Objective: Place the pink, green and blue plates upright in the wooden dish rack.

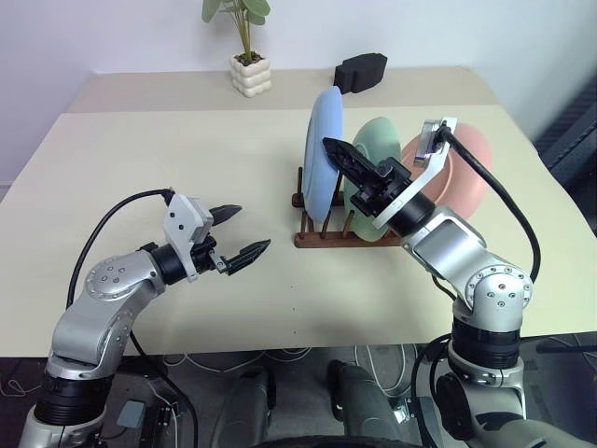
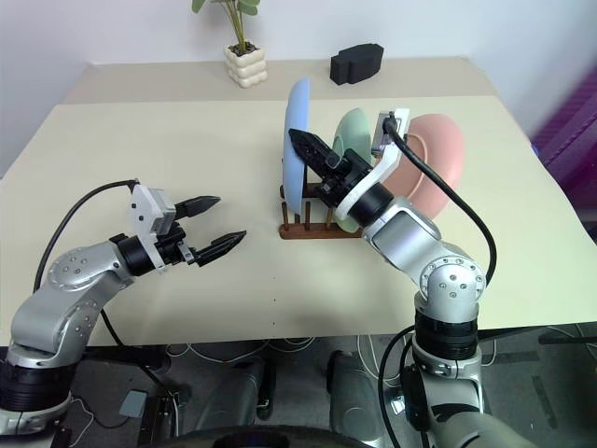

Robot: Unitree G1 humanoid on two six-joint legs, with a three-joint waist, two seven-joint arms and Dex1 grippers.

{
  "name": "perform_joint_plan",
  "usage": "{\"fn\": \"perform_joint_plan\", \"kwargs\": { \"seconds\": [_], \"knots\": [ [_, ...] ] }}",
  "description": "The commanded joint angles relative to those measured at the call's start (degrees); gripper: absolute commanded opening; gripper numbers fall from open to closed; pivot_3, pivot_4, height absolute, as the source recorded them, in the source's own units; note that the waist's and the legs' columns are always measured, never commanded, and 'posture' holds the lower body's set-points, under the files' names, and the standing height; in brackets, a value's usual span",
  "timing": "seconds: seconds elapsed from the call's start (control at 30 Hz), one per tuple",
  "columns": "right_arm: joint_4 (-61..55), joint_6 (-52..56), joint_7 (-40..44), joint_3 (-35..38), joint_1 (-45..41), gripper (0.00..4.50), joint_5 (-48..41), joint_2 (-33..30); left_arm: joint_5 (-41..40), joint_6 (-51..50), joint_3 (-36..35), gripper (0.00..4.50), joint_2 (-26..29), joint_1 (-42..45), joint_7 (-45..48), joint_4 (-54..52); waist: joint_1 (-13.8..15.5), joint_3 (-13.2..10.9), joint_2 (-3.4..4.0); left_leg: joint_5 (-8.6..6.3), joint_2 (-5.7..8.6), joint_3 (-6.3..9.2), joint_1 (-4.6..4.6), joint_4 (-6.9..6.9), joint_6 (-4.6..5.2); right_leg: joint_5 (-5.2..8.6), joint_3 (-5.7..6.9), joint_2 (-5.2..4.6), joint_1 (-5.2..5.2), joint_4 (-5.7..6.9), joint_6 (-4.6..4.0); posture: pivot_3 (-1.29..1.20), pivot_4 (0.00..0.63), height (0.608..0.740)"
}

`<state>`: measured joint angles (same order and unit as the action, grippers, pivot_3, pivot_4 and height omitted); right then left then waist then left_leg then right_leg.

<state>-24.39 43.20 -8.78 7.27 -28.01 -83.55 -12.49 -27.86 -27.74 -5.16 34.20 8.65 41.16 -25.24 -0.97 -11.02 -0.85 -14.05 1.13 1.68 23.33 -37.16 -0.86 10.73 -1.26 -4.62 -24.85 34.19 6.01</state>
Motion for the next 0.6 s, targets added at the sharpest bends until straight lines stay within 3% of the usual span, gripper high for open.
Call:
{"fn": "perform_joint_plan", "kwargs": {
  "seconds": [0.03, 0.23, 0.6],
  "knots": [
    [-0.76, -1.08, -0.04, 0.72, -0.38, 1.37, -1.31, -0.14, 0.31, 1.62, 0.22, 4.5, -0.16, 0.24, 0.09, -1.42, 0.0, 0.0, 0.0, 0.0, 0.0, 0.0, 0.0, 0.0, 0.0, 0.0, 0.0, 0.0, 0.0, 0.0, 0.0, 0.0, 0.15, 0.736],
    [-1.17, -1.22, 0.65, 0.4, -0.67, 4.34, 0.02, -0.74, 0.56, 2.02, 0.33, 4.5, -0.26, 0.24, 0.09, -1.11, 0.0, 0.0, 0.0, 0.0, 0.0, 0.0, 0.0, 0.0, 0.0, 0.0, 0.0, 0.0, 0.0, -0.02, 0.0, 0.0, 0.15, 0.736],
    [-2.94, -0.86, 3.56, -0.38, -3.21, 4.34, 4.95, -4.34, 0.86, 2.3, 0.59, 4.5, -0.59, 0.53, 0.51, -0.63, 0.03, 0.0, 0.0, 0.0, 0.0, 0.0, 0.01, 0.0, 0.0, 0.01, 0.0, 0.01, 0.0, -0.04, -0.01, 0.0, 0.15, 0.736]
  ]
}}
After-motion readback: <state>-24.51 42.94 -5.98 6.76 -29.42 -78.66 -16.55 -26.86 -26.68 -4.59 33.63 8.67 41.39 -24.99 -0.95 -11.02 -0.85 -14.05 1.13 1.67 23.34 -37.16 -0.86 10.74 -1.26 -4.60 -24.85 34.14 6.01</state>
